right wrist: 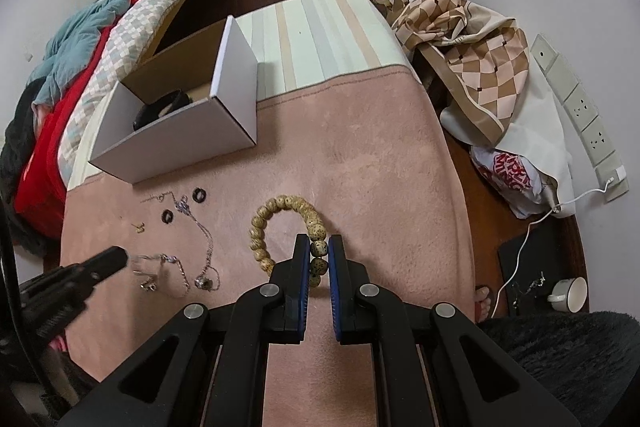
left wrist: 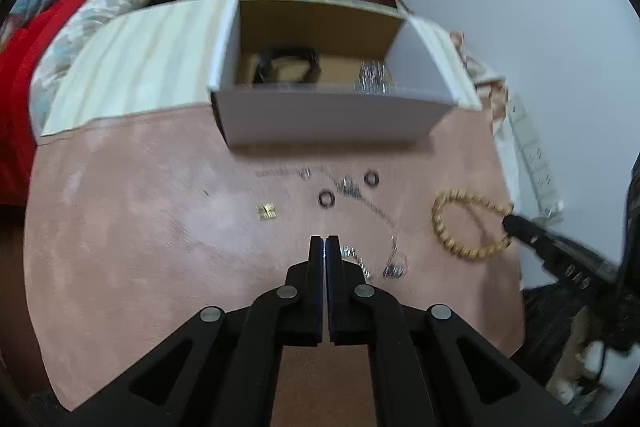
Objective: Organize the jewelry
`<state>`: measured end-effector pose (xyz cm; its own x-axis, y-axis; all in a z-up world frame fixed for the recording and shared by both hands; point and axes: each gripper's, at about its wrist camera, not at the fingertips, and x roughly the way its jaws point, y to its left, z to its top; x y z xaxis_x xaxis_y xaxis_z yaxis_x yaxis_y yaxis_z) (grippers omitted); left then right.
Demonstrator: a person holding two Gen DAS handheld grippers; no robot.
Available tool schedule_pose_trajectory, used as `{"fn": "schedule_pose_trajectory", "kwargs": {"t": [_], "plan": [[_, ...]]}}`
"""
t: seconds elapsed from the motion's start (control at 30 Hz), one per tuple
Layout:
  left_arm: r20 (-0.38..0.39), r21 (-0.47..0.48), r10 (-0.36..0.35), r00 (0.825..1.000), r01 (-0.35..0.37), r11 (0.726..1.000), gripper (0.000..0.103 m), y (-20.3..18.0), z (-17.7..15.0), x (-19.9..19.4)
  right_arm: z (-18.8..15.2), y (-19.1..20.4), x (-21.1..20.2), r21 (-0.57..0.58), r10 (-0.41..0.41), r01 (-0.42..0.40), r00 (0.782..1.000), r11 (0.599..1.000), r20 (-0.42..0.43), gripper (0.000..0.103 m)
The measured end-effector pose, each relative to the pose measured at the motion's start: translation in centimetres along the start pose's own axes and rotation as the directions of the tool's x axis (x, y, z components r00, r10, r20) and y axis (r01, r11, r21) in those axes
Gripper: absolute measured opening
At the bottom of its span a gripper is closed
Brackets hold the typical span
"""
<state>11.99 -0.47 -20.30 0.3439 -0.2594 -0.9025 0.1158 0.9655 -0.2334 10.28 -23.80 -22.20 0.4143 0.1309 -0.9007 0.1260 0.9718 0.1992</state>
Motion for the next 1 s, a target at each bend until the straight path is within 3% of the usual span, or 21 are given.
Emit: {"fn": "schedule_pose_trajectory", "kwargs": {"t": [0.23, 0.47, 0.53, 0.6, 0.67, 0.83, 0.87, 0.9, 1.0], "plan": [[0.041, -0.01, -0.035, 0.999, 0.036, 0.999, 0.0, 0.7, 1.0, -2.1, 0.6, 1.3, -1.6, -0.017, 0.037, -0.036, 0.999, 0.999, 0.031, 0.009], [-0.092, -0.013, -0.023, 0.995, 0.022, 1.0, 0.006, 1.3, 0.6, 2.3, 0.6, 1.6, -2.1, -0.024, 0.033, -0.032, 0.999, 0.999, 0.039, 0.009], [-0.134, 0.026, -0.002, 0.991, 0.006, 1.0, 0.012, 0.9, 0.2, 3.6, 0.4, 1.3, -1.8, -0.014, 0.031, -0.031, 0.999, 0.999, 0.029, 0.009], [-0.171, 0.063, 0.022, 0.985, -0.012, 0.998, 0.033, 0.4, -0.1, 4.8, 0.1, 0.9, -1.5, -0.008, 0.027, -0.027, 0.999, 1.0, 0.018, 0.009], [-0.182, 0.096, 0.048, 0.982, -0.031, 0.995, 0.042, 0.0, -0.4, 5.6, 0.0, 0.6, -1.3, -0.003, 0.024, -0.024, 1.0, 1.0, 0.012, 0.009], [-0.144, 0.16, 0.102, 0.984, -0.078, 0.984, 0.04, -1.1, -0.5, 5.8, 0.0, 0.1, -1.1, 0.007, 0.018, -0.018, 1.0, 1.0, 0.009, 0.009], [-0.127, 0.18, 0.125, 0.984, -0.101, 0.978, 0.029, -1.4, -0.5, 5.8, 0.0, 0.1, -1.0, 0.008, 0.017, -0.017, 1.0, 1.0, 0.009, 0.009], [-0.112, 0.2, 0.147, 0.983, -0.122, 0.972, 0.007, -1.7, -0.6, 5.9, 0.0, 0.1, -1.0, 0.009, 0.016, -0.016, 1.0, 1.0, 0.009, 0.009], [-0.097, 0.2, 0.148, 0.984, -0.126, 0.972, 0.004, -2.0, -0.6, 6.0, 0.0, 0.0, -0.8, 0.009, 0.014, -0.014, 1.0, 1.0, 0.006, 0.009]]}}
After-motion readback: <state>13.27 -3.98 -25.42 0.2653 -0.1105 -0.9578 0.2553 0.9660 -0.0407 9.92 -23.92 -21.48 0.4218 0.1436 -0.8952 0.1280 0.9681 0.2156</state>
